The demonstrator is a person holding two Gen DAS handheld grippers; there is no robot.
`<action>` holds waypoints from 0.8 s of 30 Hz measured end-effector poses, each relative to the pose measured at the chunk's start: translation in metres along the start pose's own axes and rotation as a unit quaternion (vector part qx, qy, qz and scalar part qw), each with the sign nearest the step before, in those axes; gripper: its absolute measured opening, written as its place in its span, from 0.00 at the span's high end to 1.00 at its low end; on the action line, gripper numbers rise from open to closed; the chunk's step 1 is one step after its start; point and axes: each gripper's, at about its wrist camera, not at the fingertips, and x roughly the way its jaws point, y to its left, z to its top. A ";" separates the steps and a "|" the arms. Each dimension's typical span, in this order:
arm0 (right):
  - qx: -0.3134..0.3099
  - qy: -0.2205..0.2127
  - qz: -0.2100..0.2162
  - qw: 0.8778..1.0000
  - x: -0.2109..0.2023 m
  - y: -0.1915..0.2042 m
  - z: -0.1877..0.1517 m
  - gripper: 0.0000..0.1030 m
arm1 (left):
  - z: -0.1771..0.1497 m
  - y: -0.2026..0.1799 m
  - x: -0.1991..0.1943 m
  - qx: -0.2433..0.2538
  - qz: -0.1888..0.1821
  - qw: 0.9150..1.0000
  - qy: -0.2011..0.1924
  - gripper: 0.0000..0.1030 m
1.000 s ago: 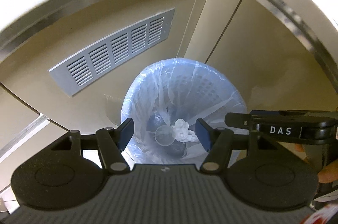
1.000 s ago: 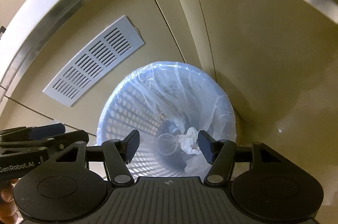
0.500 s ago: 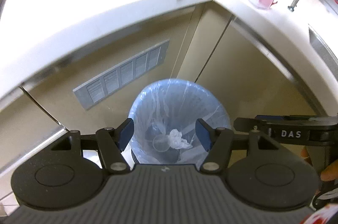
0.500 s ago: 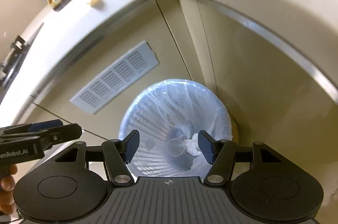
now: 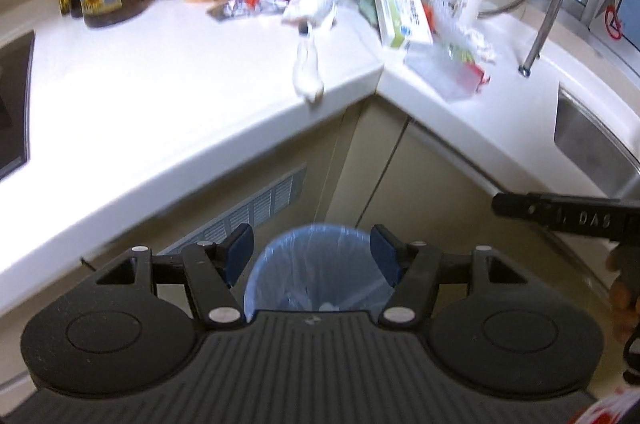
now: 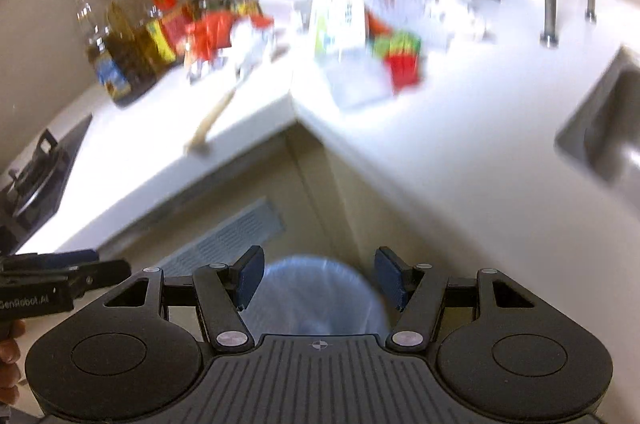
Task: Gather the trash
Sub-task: 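Move both grippers back up to the counter litter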
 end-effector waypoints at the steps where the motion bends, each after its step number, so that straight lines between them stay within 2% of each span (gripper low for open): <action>1: -0.006 -0.010 0.000 1.000 -0.001 -0.002 0.007 0.40 | 0.004 -0.002 -0.001 -0.001 0.003 1.000 -0.006 0.40; 7: -0.043 -0.048 0.014 0.998 0.004 -0.015 0.052 0.40 | 0.034 -0.015 0.005 -0.009 0.021 0.999 -0.032 0.40; 12: -0.070 -0.058 0.022 0.996 0.023 -0.025 0.086 0.40 | 0.056 -0.026 0.016 -0.015 0.039 0.998 -0.044 0.40; 18: -0.091 -0.052 0.025 0.994 0.057 -0.030 0.112 0.40 | 0.072 -0.035 0.031 -0.021 0.053 0.997 -0.048 0.40; 24: -0.099 -0.034 0.036 0.994 0.080 -0.031 0.119 0.40 | 0.081 -0.037 0.042 -0.027 0.062 0.997 -0.045 0.40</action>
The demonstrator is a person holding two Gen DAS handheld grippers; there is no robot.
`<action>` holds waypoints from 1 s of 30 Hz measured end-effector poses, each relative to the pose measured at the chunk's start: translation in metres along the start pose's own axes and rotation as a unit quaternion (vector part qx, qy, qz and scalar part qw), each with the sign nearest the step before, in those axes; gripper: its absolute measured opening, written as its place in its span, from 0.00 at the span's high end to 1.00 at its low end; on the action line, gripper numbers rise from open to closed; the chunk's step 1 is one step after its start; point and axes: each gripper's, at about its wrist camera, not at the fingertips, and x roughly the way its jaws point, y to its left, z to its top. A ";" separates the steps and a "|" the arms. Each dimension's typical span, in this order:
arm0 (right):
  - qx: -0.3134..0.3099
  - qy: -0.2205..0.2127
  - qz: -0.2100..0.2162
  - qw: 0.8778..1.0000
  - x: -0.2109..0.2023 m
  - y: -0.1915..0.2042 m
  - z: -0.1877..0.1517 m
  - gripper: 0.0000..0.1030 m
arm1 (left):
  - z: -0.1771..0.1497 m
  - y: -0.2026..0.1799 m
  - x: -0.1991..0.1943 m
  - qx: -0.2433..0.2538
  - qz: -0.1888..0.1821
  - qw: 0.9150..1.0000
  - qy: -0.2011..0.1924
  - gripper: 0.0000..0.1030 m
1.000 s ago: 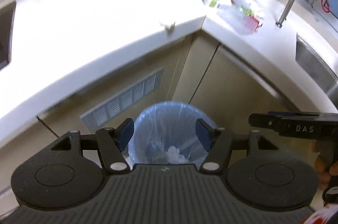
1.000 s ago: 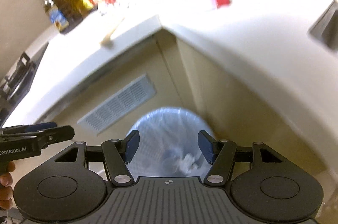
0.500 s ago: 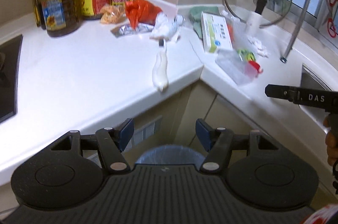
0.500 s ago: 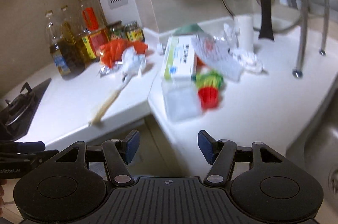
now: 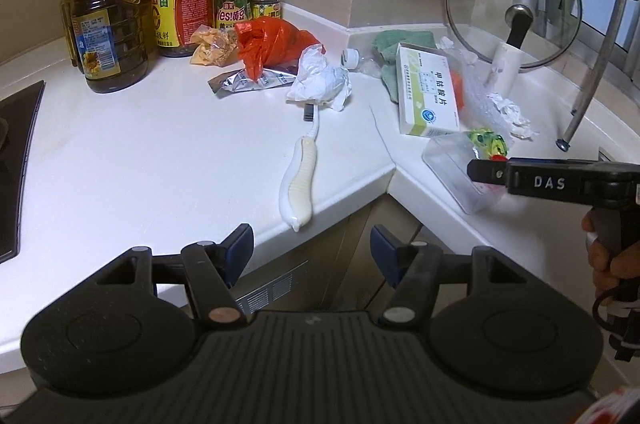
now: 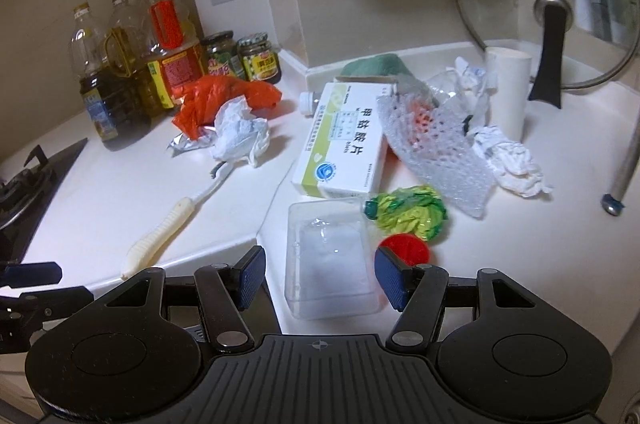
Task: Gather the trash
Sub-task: 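Move both grippers back up to the counter litter, then grasp the clear plastic box with the right gripper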
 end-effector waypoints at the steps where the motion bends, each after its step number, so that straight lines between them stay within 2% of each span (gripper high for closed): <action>1: -0.003 0.002 0.000 1.000 0.003 0.001 0.000 0.40 | 0.001 0.000 0.002 -0.001 0.002 1.000 0.001 0.40; 7: -0.047 -0.006 -0.013 0.999 0.012 0.014 -0.002 0.40 | 0.003 0.001 0.009 -0.005 0.007 1.000 0.006 0.40; 14: -0.058 -0.006 -0.035 0.998 0.020 0.011 0.000 0.40 | 0.004 0.000 0.014 -0.003 0.003 1.000 0.009 0.40; 21: -0.075 0.003 -0.024 0.997 0.024 0.015 -0.003 0.40 | 0.006 0.000 0.018 -0.002 -0.002 1.000 0.012 0.40; 24: -0.066 0.023 -0.020 0.997 0.032 0.013 -0.004 0.40 | 0.006 -0.001 0.020 -0.001 -0.003 1.000 0.014 0.40; 30: -0.063 0.027 -0.024 0.997 0.041 0.014 -0.006 0.41 | 0.007 -0.002 0.024 0.002 -0.005 1.000 0.015 0.40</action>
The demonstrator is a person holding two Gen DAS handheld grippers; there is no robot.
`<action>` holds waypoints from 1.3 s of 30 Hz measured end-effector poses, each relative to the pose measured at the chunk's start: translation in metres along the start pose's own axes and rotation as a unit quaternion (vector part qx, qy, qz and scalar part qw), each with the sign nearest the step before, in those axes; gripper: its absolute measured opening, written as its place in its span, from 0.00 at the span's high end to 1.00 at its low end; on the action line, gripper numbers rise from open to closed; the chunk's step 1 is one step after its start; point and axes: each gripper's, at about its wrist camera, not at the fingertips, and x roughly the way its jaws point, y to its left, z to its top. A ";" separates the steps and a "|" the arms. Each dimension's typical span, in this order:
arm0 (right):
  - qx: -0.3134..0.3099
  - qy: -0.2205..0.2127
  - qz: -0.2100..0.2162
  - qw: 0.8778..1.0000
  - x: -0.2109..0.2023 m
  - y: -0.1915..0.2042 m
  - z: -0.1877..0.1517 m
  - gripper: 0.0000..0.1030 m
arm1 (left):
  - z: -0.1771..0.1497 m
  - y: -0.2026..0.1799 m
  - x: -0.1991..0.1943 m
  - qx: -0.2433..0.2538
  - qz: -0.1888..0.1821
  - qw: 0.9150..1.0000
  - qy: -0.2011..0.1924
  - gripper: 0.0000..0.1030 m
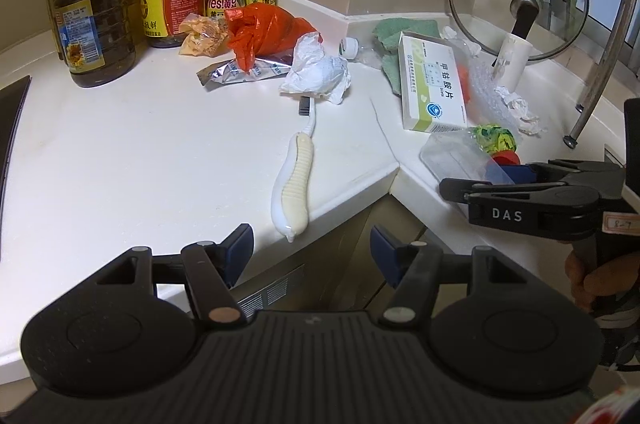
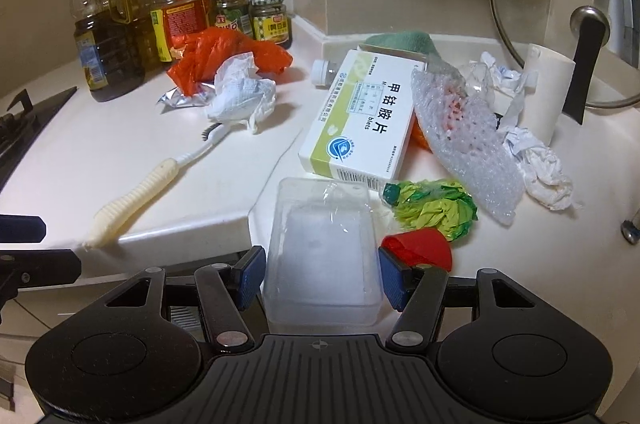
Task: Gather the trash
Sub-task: 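Grasp the clear plastic box with the right gripper, then grasp the white toothbrush by its handle with the left gripper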
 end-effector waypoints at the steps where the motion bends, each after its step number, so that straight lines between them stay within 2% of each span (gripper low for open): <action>1: 0.000 -0.001 0.000 1.000 0.001 0.000 0.000 0.41 | 0.001 0.000 0.001 0.000 0.000 1.000 0.000 0.40; 2: 0.000 -0.001 0.000 1.000 0.002 0.000 0.000 0.45 | 0.002 0.000 0.002 0.001 -0.001 1.000 0.000 0.40; 7: 0.001 -0.009 0.009 1.000 0.000 -0.005 -0.002 0.46 | 0.009 -0.002 0.009 0.008 0.001 1.000 -0.006 0.40; 14: 0.002 -0.031 0.042 0.999 -0.019 -0.008 -0.005 0.46 | 0.026 0.000 0.026 0.015 0.002 1.000 -0.012 0.41; 20: 0.022 -0.045 0.050 0.998 -0.033 -0.013 -0.005 0.46 | 0.037 -0.002 0.050 0.023 0.001 1.000 -0.007 0.49; 27: 0.041 -0.061 0.043 0.996 -0.045 -0.024 0.001 0.46 | 0.044 0.001 0.078 0.023 0.006 1.000 0.015 0.63; 28: 0.045 -0.062 0.043 0.996 -0.047 -0.026 0.001 0.46 | 0.045 0.002 0.080 0.023 0.006 1.000 0.018 0.65; 30: 0.052 -0.064 0.043 0.996 -0.049 -0.029 0.000 0.46 | 0.045 0.004 0.082 0.023 0.006 0.999 0.023 0.80; 39: 0.058 -0.068 0.050 0.995 -0.056 -0.024 -0.003 0.46 | 0.039 0.012 0.067 0.023 -0.002 1.000 0.013 0.81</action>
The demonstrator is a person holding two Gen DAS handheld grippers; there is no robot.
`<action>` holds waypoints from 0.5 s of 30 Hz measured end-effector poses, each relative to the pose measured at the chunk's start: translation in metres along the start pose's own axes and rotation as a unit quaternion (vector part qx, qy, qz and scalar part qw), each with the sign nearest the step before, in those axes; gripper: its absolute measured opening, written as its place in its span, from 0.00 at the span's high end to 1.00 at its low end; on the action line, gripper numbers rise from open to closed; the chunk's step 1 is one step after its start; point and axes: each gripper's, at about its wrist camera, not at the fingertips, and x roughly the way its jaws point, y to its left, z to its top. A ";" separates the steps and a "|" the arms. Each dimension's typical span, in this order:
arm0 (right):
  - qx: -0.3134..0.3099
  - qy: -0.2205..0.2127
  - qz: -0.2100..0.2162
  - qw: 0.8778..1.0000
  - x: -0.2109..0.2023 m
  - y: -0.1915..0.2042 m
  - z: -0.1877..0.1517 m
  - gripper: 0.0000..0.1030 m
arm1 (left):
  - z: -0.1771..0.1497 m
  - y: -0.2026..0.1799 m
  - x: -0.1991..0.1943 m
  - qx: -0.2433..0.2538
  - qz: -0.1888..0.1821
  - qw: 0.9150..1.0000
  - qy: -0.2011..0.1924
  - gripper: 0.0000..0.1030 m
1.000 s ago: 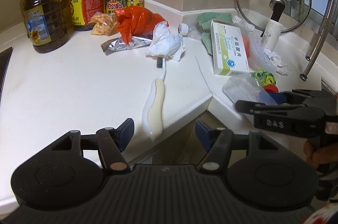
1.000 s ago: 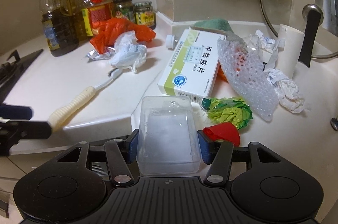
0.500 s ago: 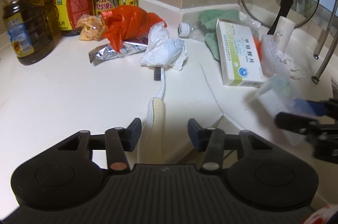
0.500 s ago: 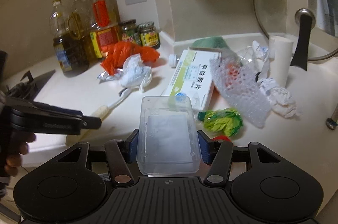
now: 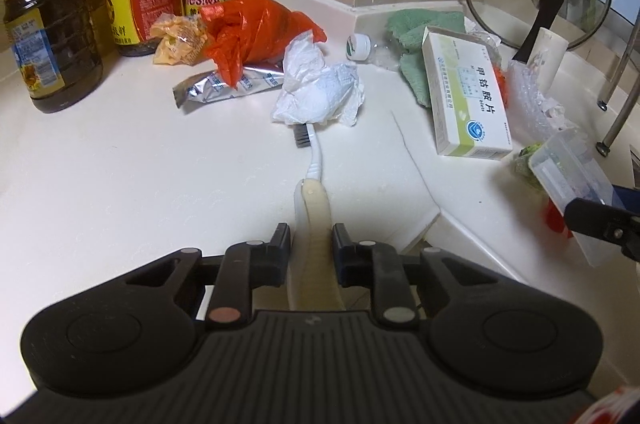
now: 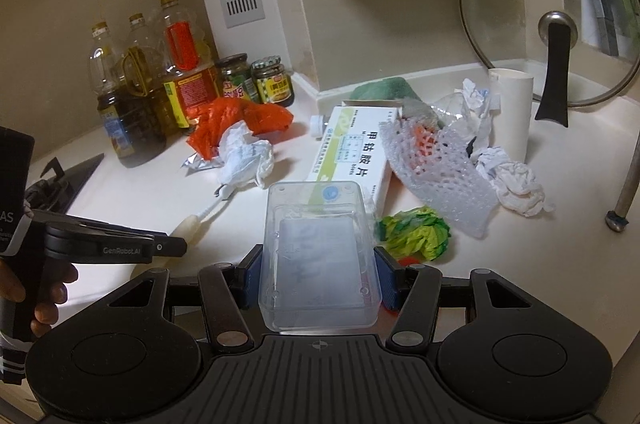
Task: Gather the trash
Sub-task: 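Grasp the white toothbrush by its handle with the left gripper, then carry the toothbrush in the left gripper while the right gripper carries the box to the bin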
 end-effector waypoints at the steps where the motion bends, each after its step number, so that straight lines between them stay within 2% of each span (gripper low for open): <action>1: -0.001 0.000 0.002 1.000 0.000 0.002 -0.001 0.46 | -0.001 0.001 -0.004 0.001 0.000 1.000 -0.003 0.81; 15: -0.013 -0.002 0.024 1.000 -0.008 0.032 -0.009 0.46 | -0.021 0.030 -0.055 -0.005 0.011 1.000 -0.022 0.81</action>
